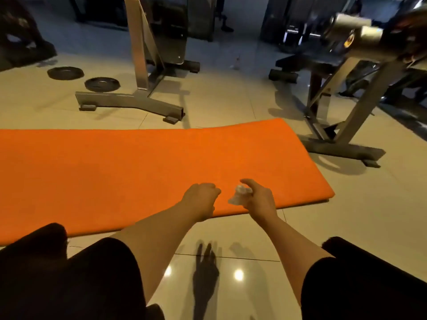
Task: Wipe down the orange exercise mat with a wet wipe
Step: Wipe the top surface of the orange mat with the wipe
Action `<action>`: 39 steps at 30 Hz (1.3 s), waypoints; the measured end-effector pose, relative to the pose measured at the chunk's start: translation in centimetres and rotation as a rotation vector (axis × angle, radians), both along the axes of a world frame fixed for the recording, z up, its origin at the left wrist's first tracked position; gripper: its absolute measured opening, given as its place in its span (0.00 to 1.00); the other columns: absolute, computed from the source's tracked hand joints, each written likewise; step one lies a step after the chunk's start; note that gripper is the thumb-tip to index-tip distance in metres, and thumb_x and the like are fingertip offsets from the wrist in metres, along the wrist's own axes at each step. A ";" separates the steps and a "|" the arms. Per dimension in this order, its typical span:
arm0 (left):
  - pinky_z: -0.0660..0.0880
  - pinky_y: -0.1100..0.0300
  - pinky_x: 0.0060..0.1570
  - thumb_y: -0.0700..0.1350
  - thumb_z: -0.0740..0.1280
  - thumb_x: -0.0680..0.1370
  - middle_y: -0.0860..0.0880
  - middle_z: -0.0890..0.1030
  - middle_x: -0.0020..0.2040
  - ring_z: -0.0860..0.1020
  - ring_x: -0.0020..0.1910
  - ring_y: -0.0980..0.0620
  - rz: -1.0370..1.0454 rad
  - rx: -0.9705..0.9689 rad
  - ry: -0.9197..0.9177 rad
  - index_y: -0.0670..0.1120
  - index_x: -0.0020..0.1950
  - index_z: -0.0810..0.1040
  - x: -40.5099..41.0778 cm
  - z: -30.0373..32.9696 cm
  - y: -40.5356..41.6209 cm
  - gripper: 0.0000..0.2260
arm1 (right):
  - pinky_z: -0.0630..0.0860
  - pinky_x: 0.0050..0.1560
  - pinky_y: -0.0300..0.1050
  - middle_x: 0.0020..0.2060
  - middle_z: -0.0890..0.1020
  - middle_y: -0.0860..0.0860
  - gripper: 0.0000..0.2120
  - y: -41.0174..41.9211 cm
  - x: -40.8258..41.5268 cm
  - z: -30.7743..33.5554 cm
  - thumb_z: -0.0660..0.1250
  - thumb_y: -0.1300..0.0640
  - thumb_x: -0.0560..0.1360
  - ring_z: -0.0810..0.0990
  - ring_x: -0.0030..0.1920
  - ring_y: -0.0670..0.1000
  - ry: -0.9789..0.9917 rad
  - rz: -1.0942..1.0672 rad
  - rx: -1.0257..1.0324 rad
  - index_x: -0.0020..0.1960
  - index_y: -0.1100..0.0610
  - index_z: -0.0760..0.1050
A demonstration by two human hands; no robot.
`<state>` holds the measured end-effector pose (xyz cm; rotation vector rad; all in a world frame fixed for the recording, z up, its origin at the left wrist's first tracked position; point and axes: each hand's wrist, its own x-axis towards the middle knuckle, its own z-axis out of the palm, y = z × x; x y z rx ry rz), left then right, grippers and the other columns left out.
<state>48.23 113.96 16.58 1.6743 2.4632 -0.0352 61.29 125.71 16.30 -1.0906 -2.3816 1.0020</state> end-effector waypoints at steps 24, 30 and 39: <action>0.54 0.49 0.74 0.39 0.63 0.78 0.40 0.50 0.79 0.51 0.78 0.43 -0.149 -0.170 0.133 0.39 0.78 0.48 0.7 -23.2 17.8 0.33 | 0.64 0.69 0.55 0.77 0.54 0.63 0.38 17.0 -1.4 -23.4 0.65 0.63 0.73 0.66 0.70 0.65 -0.646 0.610 0.559 0.78 0.62 0.50; 0.61 0.43 0.71 0.39 0.65 0.77 0.37 0.49 0.78 0.52 0.77 0.37 -0.107 -0.292 0.170 0.40 0.78 0.44 -0.2 -23.8 18.2 0.37 | 0.66 0.68 0.55 0.76 0.56 0.61 0.32 18.7 -2.5 -22.5 0.60 0.61 0.77 0.65 0.70 0.62 -0.721 0.625 0.693 0.78 0.62 0.51; 0.63 0.48 0.71 0.35 0.64 0.77 0.41 0.53 0.79 0.56 0.77 0.43 -0.067 -0.209 0.139 0.44 0.79 0.47 2.2 -15.6 14.2 0.36 | 0.76 0.50 0.47 0.74 0.60 0.58 0.33 14.0 0.5 -15.0 0.66 0.62 0.77 0.70 0.66 0.57 -0.733 0.569 0.790 0.77 0.60 0.54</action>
